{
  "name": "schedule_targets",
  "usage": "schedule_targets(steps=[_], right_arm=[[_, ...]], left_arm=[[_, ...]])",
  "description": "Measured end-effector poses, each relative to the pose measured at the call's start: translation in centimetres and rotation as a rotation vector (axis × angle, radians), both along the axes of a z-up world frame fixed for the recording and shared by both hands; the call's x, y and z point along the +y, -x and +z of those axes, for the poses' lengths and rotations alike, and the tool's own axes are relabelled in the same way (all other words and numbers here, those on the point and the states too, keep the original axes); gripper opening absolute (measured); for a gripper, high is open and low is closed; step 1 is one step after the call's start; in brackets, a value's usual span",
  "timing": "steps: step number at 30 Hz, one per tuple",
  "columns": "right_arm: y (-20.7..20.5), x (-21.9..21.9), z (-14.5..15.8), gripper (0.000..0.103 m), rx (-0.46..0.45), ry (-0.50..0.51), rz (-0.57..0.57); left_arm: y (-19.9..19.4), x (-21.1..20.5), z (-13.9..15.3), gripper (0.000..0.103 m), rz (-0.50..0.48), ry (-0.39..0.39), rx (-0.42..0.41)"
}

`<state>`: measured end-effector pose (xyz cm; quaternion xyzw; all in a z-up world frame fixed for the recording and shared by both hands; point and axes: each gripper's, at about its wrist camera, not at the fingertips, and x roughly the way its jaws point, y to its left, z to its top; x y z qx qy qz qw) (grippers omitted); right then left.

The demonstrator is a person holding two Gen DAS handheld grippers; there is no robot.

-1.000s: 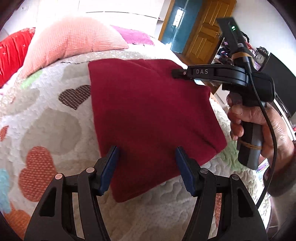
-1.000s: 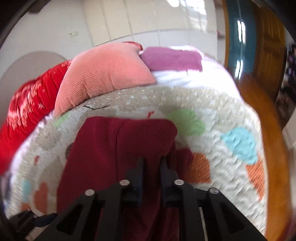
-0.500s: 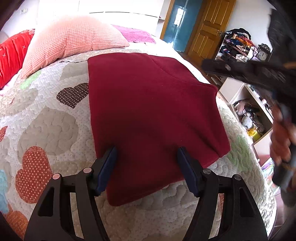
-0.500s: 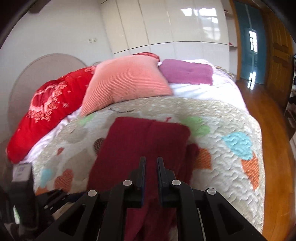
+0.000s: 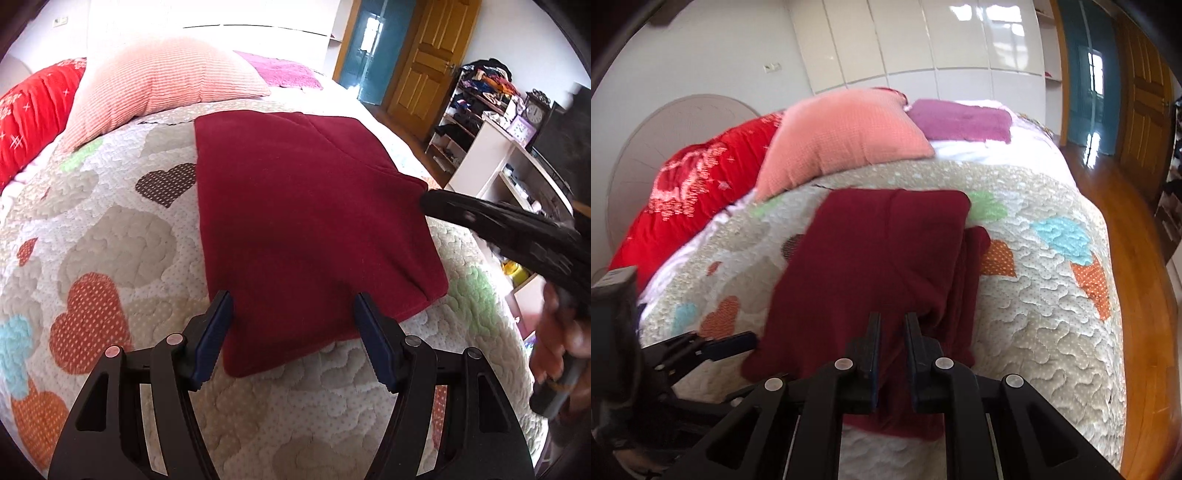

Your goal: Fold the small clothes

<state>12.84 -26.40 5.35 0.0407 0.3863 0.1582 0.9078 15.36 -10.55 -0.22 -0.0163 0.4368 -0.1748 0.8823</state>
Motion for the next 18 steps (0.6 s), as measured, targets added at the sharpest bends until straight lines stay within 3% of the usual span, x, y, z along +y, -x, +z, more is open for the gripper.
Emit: schedule_targets(steps=[2,8,12,14,18], right_arm=[[1.1,0.4,-0.1,0.025,0.004,-0.017,0.012],[1.1,0.6,-4.7,0.027,0.142,0.025,-0.029],[2.8,-0.4,-3.2,0.031,0.109,-0.070,-0.055],[4.1,-0.2,-2.0,0.044,0.066,-0.078,-0.053],[5.7,0.7,-0.3,0.045,0.006,-0.046,-0.038]], left_arm=[[0.3,0.2,0.1,0.068,0.011,-0.002,0.003],[2.0,0.6,0.8,0.068,0.037,-0.058,-0.023],[3.2,1.3,1.5,0.068,0.057,-0.066,-0.049],[3.7,1.6,1.8,0.068,0.074,-0.068,-0.062],[4.4,1.7,2.1,0.068,0.087,-0.054,-0.066]])
